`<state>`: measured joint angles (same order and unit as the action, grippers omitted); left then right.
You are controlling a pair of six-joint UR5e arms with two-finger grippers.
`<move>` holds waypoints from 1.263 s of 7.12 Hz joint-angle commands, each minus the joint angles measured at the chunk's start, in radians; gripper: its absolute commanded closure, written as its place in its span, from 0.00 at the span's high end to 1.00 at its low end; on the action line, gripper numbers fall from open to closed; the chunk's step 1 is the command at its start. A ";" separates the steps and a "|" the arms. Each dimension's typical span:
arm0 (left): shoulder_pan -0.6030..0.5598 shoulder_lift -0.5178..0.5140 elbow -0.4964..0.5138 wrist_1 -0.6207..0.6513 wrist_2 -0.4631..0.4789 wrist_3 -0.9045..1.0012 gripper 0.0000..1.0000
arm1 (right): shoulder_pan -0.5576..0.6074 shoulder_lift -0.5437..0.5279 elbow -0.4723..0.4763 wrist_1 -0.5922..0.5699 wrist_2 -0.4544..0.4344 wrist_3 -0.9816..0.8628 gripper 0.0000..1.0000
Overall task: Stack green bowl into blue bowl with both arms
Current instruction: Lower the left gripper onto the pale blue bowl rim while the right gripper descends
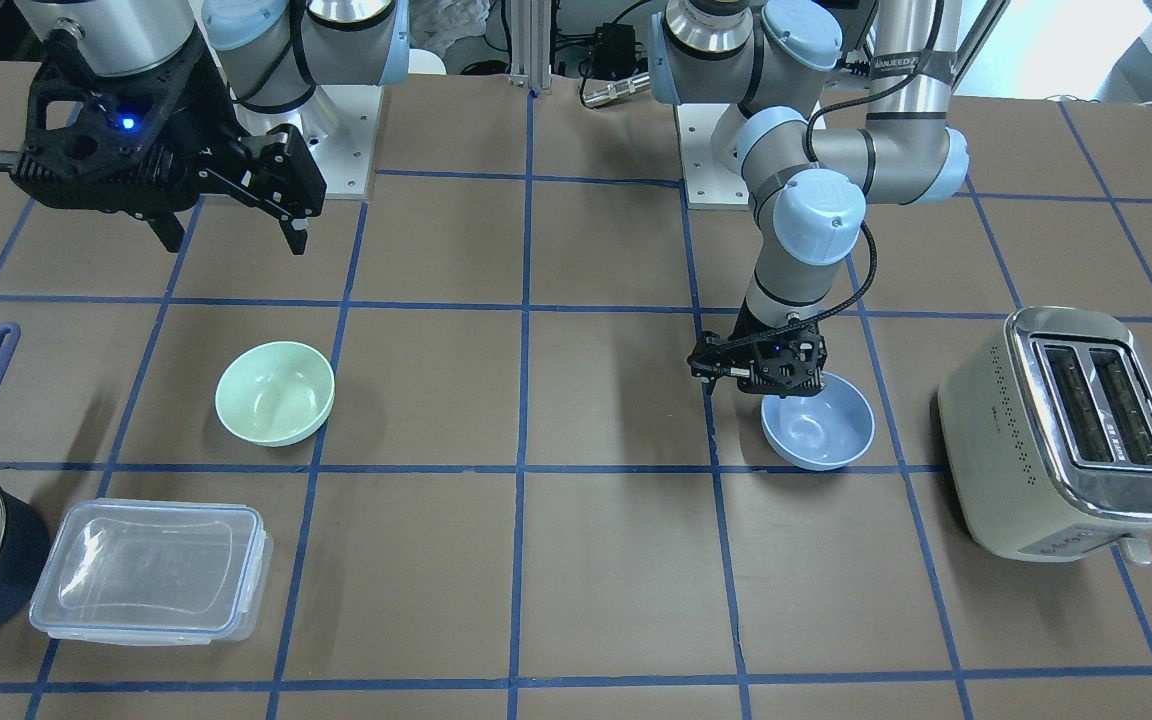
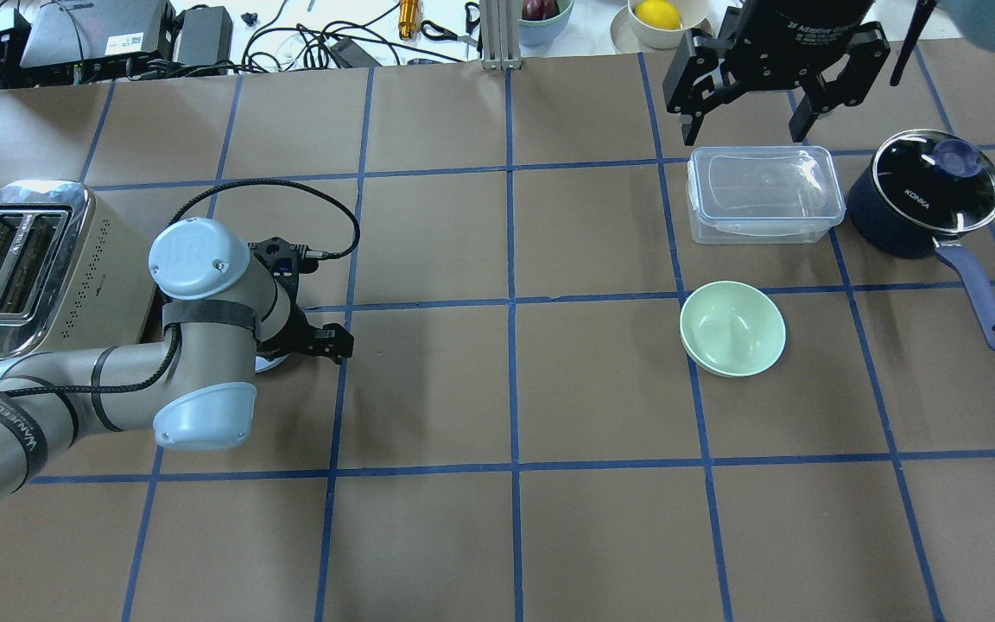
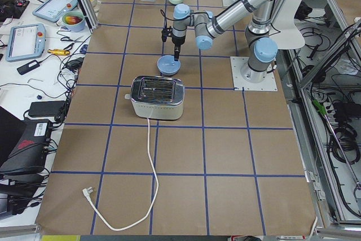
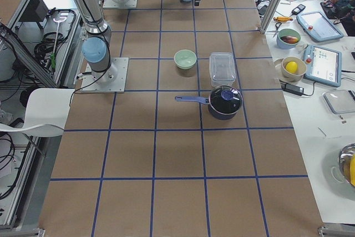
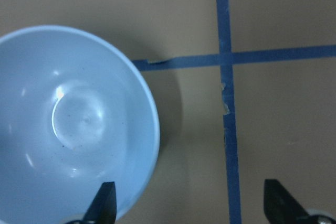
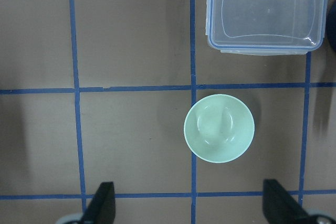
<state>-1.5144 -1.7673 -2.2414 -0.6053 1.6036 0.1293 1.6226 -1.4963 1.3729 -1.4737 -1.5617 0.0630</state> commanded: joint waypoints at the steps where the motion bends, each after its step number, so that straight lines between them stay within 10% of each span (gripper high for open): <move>1: -0.004 -0.076 -0.006 0.212 0.001 0.070 0.61 | -0.007 0.021 0.000 0.010 0.000 -0.005 1.00; 2: -0.007 -0.087 -0.004 0.214 0.006 0.072 0.02 | -0.013 0.022 0.002 0.012 -0.001 -0.008 1.00; 5: -0.035 -0.077 0.002 0.223 0.051 0.049 0.00 | -0.127 0.024 0.008 0.064 -0.006 -0.119 1.00; 9: -0.324 -0.156 0.327 0.031 0.050 -0.360 0.00 | -0.300 0.018 0.336 -0.151 -0.014 -0.293 1.00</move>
<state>-1.7198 -1.8830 -2.0335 -0.4965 1.6731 -0.0606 1.3688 -1.4787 1.5902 -1.5190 -1.5712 -0.1999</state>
